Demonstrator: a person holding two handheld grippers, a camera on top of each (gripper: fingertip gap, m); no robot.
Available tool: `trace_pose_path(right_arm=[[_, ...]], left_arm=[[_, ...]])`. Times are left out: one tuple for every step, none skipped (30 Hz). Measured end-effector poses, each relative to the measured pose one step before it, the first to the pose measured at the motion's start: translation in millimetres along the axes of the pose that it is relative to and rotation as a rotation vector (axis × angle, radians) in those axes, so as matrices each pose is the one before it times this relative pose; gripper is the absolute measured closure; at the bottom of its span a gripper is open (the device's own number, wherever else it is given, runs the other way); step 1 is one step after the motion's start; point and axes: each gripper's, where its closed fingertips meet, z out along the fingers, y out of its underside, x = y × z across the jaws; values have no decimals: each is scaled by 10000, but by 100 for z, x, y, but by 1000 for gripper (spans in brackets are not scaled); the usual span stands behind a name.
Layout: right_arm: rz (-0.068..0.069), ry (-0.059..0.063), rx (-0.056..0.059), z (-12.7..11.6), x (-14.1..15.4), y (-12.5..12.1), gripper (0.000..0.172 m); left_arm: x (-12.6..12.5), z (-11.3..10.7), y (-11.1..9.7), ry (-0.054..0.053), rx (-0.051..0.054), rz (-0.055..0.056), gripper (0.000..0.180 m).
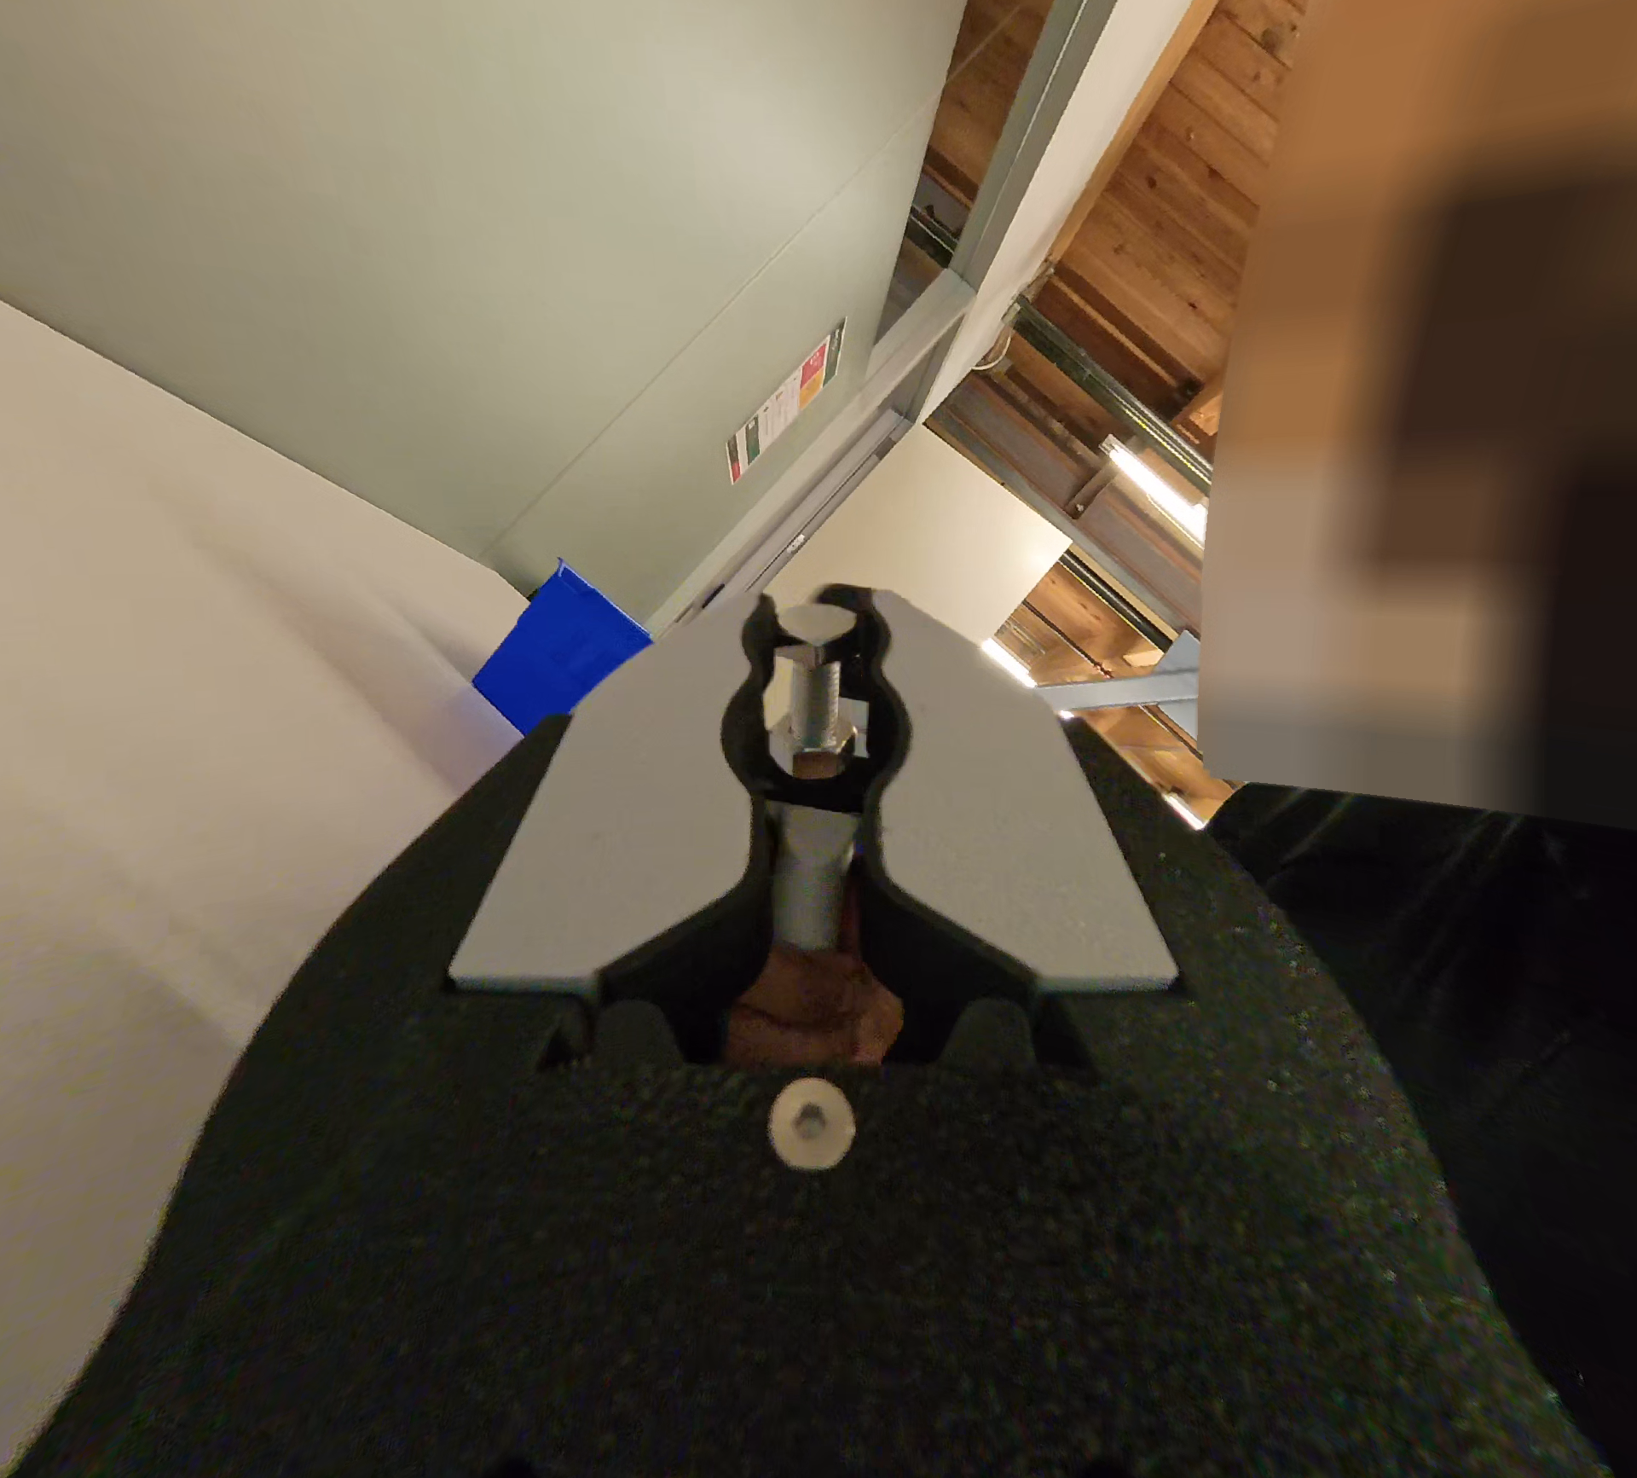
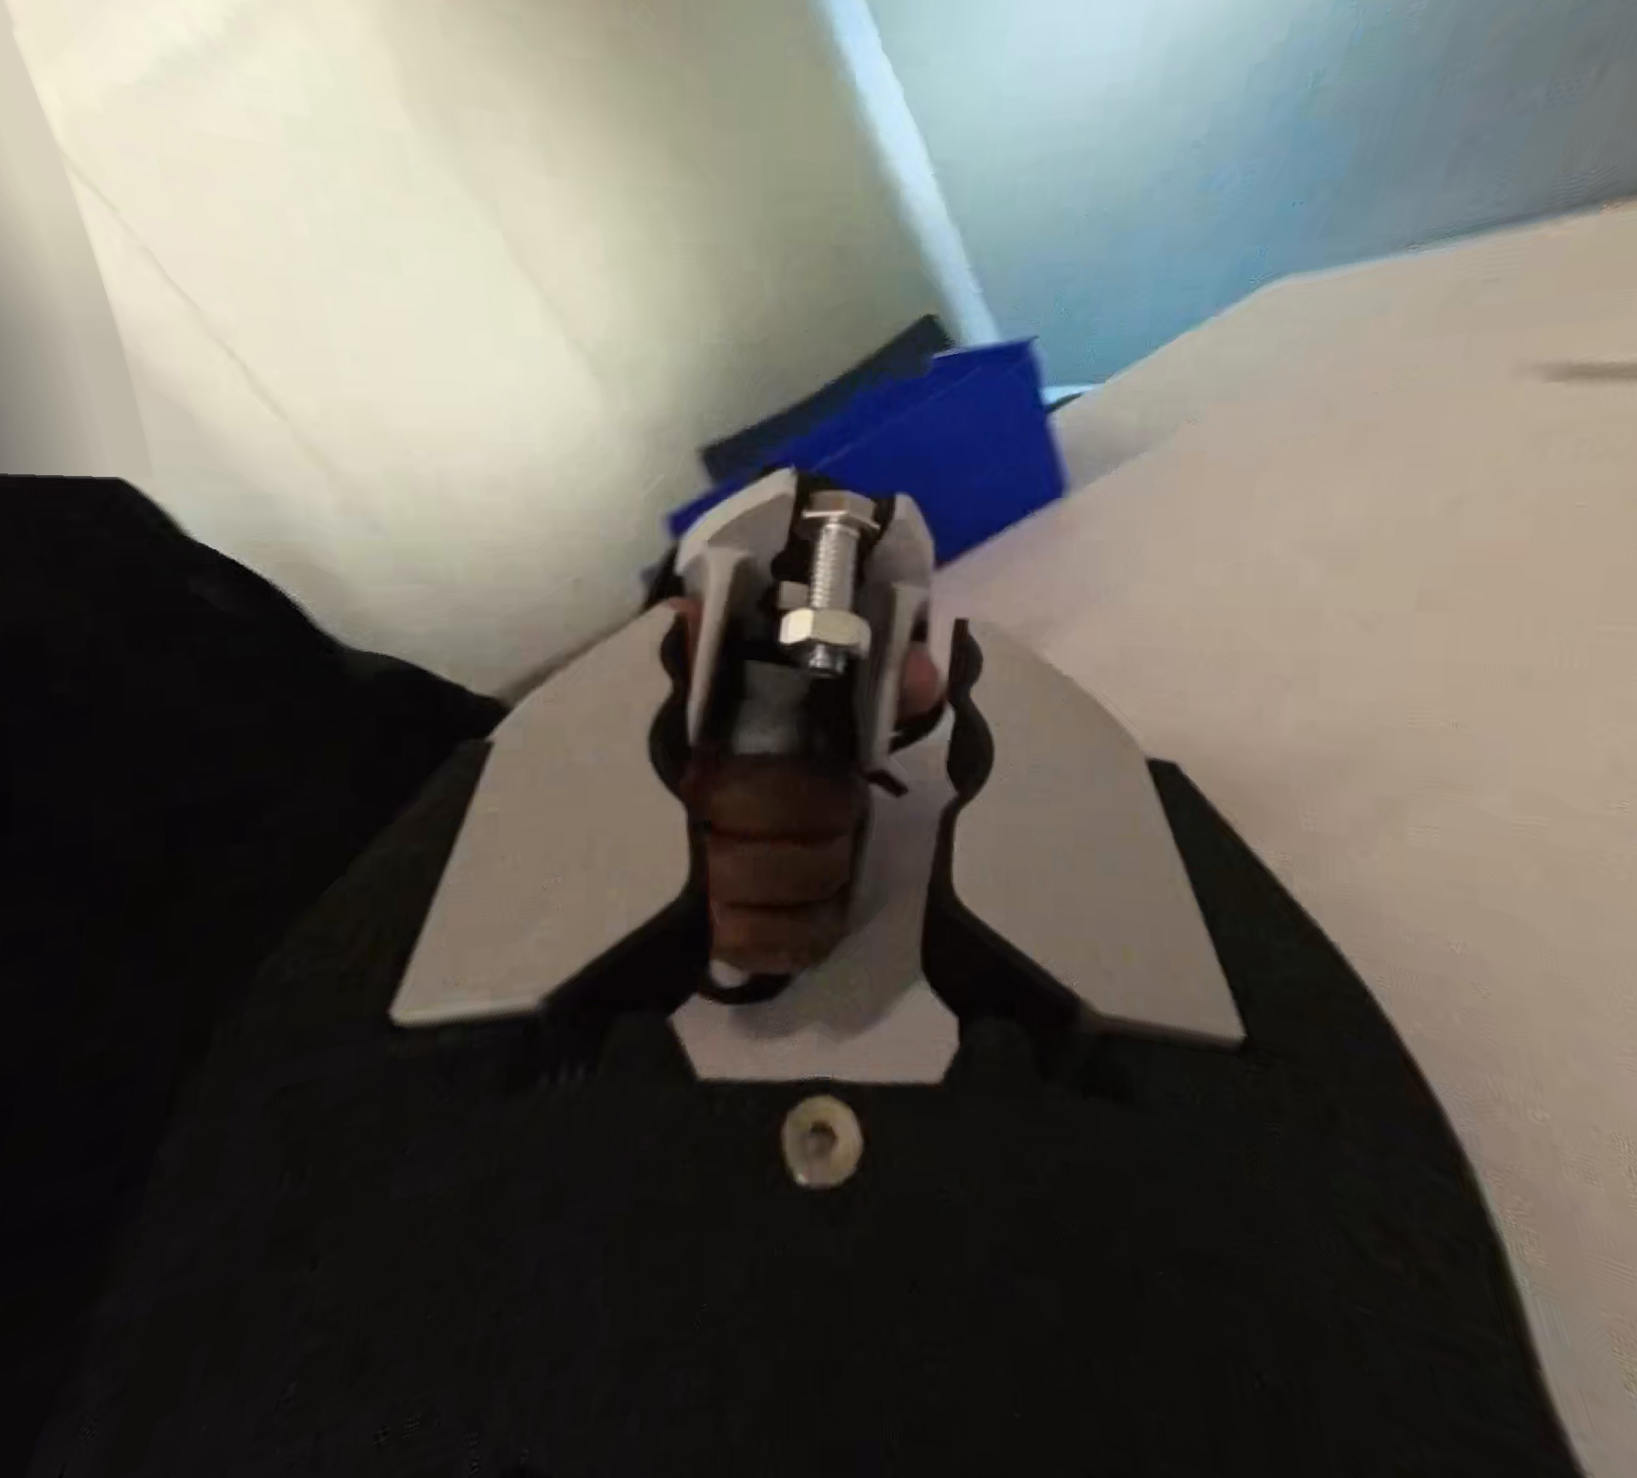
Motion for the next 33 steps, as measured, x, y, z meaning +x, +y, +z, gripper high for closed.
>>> trace_pose_path(right_arm=[[-1316,780,-104,-82,318,-25,115],[-1096,537,-166,23,64,128,115],[-863,390,-237,110,-45,250,116],[-669,387,-245,94,21,294,120],[-512,312,-113,-6,18,127,128],[-330,171,-2,-108,-26,-42,148],[-52,-6,10,-83,-94,-109,152],[303,-240,10,-8,-173,-122,153],[709,-467,47,14,-226,-102,153],[1125,-689,13,71,-280,26,153],[1496,-908,-43,101,-320,146,153],[1706,-1059,22,30,-372,52,153],[1744,-1120,116,-37,-412,-42,153],[1639,-1046,134,-73,-355,-69,153],[1287,-804,172,-111,-161,-120,153],[613,-454,248,-134,-45,-232,153],[-153,39,291,-113,121,-298,152],[-656,425,171,-41,216,-221,143],[-967,526,-28,31,104,-91,132],[-1232,554,-140,45,35,-5,127],[-1382,704,-107,-25,165,-77,124],[-1383,862,-28,-121,372,-167,122],[-1282,901,-29,-138,483,-146,123],[-1132,773,-62,-102,397,-60,121],[-953,547,-118,-23,151,46,123],[-764,467,-226,53,136,208,124],[-604,346,-290,102,51,343,126],[-459,104,-274,98,-198,388,134],[-295,-101,-158,32,-409,234,143],[-80,-154,-11,-46,-387,-16,152],[209,-199,41,-35,-219,-141,152],[563,-444,28,8,-278,-117,153],[961,-705,39,38,-367,-56,153]], left_arm=[[-65,-17,-10,-49,10,9,164],[-2,8,51,-20,-29,37,164],[41,26,87,-13,-51,70,164],[12,57,130,-21,-76,81,164],[26,75,163,-19,-100,75,164],[72,80,175,9,-112,68,163],[27,40,54,-19,-35,70,163],[126,6,3,79,3,16,163],[149,-21,-43,130,21,-23,163],[88,2,-30,89,12,-41,163],[33,-21,22,58,-20,-51,163],[61,18,53,59,-43,-37,164],[88,15,48,72,-38,-17,164],[138,42,48,93,-45,-30,163],[92,54,106,73,-66,-16,164],[8,30,26,-26,-16,38,164],[-55,-9,-12,-74,29,35,163],[-105,-38,-108,-80,78,-14,164],[-117,-95,-195,-58,127,-68,164],[-216,-95,-250,-72,159,-103,164],[-244,-137,-278,-103,177,-102,164],[-252,-111,-226,-120,145,-89,164],[-187,-69,-144,-89,87,-50,164],[-68,-28,-36,-47,25,13,164],[1,23,66,-33,-37,75,164],[25,69,135,-36,-82,111,164],[53,93,190,-36,-114,131,164],[69,98,220,-23,-127,138,164],[25,91,203,-59,-117,129,164],[65,57,110,-3,-62,77,163],[202,29,19,146,-17,22,163],[176,-9,-38,144,12,-19,163],[162,-56,-5,131,-2,-53,164]])
